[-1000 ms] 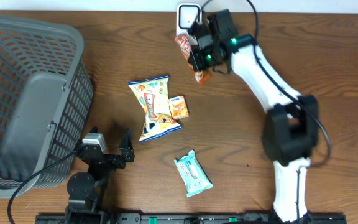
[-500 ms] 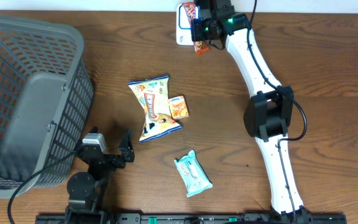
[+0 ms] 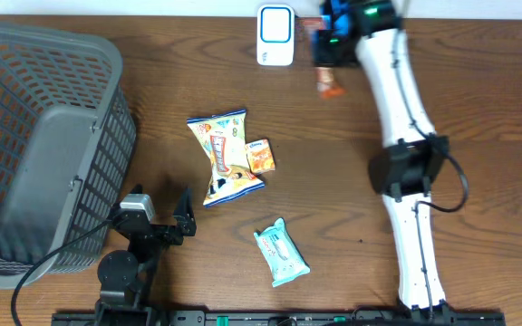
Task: Scan the item barcode
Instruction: 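Carry the Top bar right and drop it at the table edge, then reach the right gripper to the yellow snack bag and grasp it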
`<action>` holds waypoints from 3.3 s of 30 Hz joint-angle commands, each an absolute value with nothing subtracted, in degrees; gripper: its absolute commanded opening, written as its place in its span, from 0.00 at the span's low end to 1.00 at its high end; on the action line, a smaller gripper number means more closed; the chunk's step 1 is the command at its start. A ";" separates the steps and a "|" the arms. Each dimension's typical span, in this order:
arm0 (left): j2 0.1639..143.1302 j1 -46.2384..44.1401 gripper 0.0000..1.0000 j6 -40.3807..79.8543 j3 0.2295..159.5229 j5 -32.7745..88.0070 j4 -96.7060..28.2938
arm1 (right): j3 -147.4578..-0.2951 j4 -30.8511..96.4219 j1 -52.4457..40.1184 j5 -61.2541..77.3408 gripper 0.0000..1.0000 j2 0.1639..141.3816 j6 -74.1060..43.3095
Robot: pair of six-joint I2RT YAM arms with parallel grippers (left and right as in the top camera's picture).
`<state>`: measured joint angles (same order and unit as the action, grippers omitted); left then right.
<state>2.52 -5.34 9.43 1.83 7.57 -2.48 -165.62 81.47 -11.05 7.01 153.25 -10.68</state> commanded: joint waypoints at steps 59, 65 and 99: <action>2.48 -5.10 0.98 10.20 0.23 7.94 -3.29 | -156.05 92.82 6.85 10.50 0.99 118.72 -13.21; 2.48 -5.10 0.98 10.20 0.23 7.94 -3.29 | -155.44 96.66 -0.97 6.26 0.99 118.76 -13.19; 2.48 -5.10 0.98 10.20 0.23 7.94 -3.29 | -108.22 82.28 -31.57 5.52 0.99 118.76 -12.64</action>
